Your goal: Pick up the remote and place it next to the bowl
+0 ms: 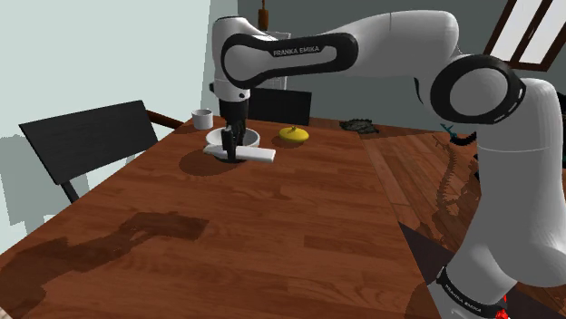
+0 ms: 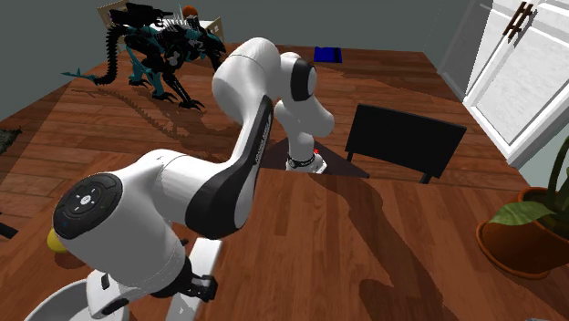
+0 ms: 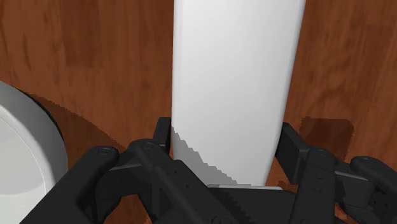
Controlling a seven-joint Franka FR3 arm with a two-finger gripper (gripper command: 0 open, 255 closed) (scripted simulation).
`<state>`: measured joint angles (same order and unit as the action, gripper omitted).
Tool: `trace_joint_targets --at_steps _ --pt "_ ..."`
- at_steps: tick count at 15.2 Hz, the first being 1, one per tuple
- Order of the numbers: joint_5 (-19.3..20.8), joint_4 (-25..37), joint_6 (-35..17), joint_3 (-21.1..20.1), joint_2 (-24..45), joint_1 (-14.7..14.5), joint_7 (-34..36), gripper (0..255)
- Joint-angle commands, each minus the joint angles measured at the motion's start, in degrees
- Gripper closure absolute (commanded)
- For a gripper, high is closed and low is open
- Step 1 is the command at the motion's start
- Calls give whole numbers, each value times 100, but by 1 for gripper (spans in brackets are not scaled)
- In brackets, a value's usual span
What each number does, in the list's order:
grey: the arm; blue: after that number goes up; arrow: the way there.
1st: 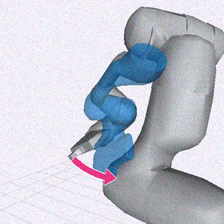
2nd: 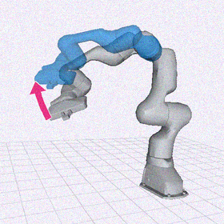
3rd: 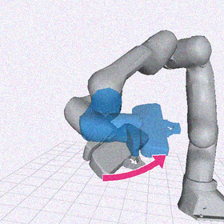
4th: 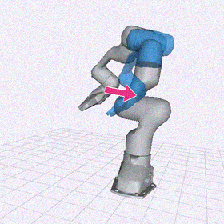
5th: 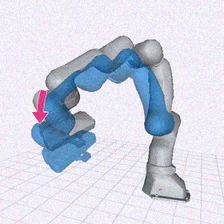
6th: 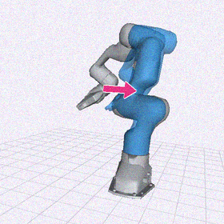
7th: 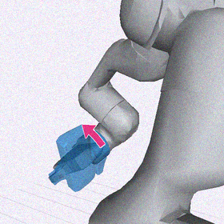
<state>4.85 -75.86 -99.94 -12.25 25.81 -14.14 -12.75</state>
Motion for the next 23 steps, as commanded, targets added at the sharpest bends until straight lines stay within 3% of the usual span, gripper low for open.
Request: trace_joint_targets --at_steps 1,23 --pt "28 121 -37 9 157 -24 13 255" --pt "114 -1096 -1565 61 476 7 73 255"
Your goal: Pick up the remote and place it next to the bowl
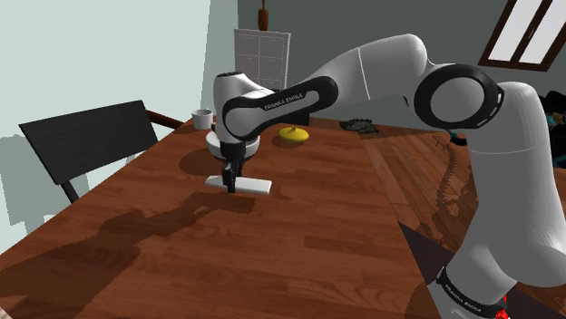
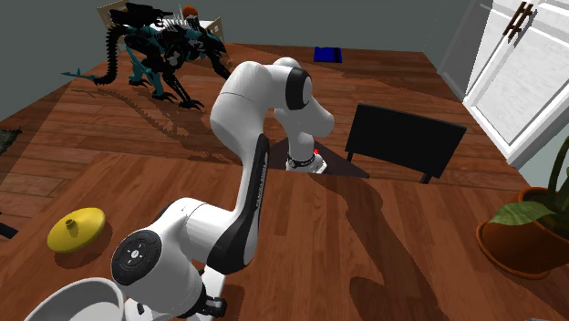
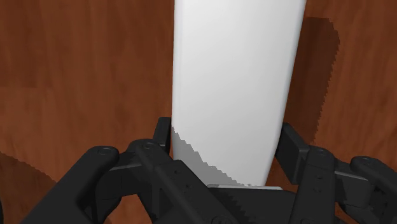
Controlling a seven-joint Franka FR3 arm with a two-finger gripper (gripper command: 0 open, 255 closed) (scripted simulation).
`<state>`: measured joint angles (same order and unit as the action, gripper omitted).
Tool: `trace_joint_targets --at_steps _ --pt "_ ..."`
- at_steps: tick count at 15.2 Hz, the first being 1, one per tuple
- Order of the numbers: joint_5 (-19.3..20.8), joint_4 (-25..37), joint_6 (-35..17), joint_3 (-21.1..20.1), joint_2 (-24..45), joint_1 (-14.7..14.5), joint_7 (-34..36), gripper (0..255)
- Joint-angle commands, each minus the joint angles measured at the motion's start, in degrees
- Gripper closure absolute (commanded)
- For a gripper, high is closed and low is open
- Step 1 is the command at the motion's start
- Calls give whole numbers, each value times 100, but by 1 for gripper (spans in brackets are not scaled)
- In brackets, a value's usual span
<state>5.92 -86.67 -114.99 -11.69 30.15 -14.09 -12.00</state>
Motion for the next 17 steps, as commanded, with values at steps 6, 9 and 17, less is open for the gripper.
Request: trace_joint_targets --at_steps 6,9,17 --pt "28 -116 -248 17 130 -2 9 255" --pt "28 -116 -248 18 130 -2 9 255" --pt "11 -25 -90 8 62 1 -2 0"
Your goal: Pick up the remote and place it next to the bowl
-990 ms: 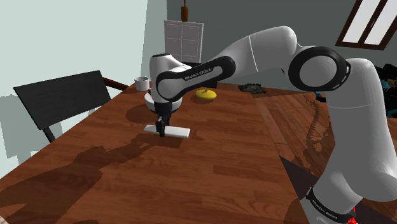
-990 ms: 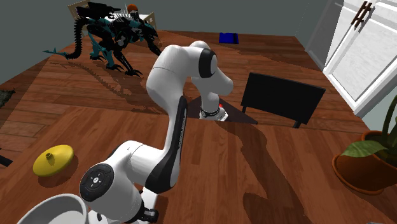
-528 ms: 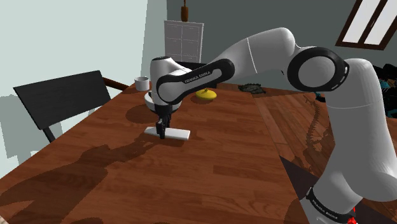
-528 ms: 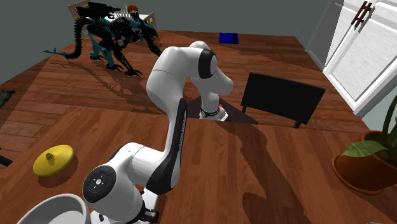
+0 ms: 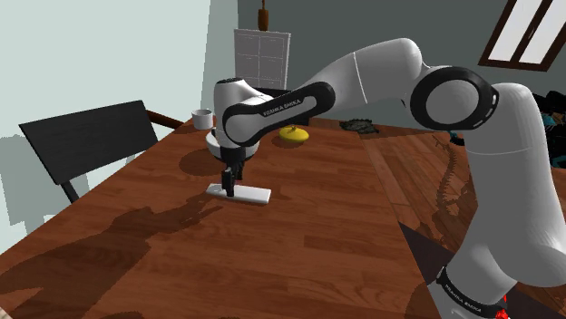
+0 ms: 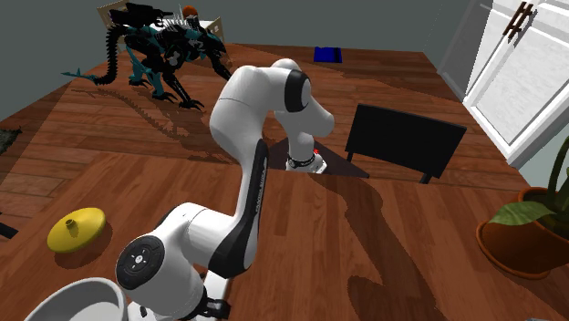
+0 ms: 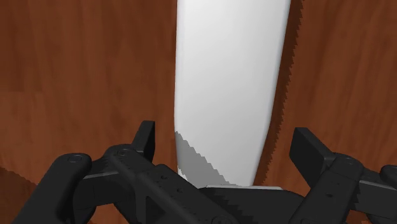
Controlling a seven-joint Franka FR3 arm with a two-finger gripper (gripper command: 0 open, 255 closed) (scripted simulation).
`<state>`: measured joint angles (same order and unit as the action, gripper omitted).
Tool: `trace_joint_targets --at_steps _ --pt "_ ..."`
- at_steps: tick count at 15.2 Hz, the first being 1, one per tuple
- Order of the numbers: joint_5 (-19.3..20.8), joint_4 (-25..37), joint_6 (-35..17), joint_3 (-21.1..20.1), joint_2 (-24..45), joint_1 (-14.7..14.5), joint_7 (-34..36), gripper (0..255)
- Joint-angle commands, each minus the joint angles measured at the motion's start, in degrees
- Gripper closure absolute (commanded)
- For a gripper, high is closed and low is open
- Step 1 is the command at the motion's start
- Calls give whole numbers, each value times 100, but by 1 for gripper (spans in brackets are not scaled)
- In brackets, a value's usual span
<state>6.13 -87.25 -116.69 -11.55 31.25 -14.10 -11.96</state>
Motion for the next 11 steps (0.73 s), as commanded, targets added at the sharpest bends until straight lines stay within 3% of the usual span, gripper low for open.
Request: trace_joint_targets --at_steps 1,3,11 --pt "-25 134 241 -14 -110 5 -15 0" --pt "-49 339 538 -27 -202 5 -32 0" --pt "-49 339 538 -27 -202 5 -32 0"
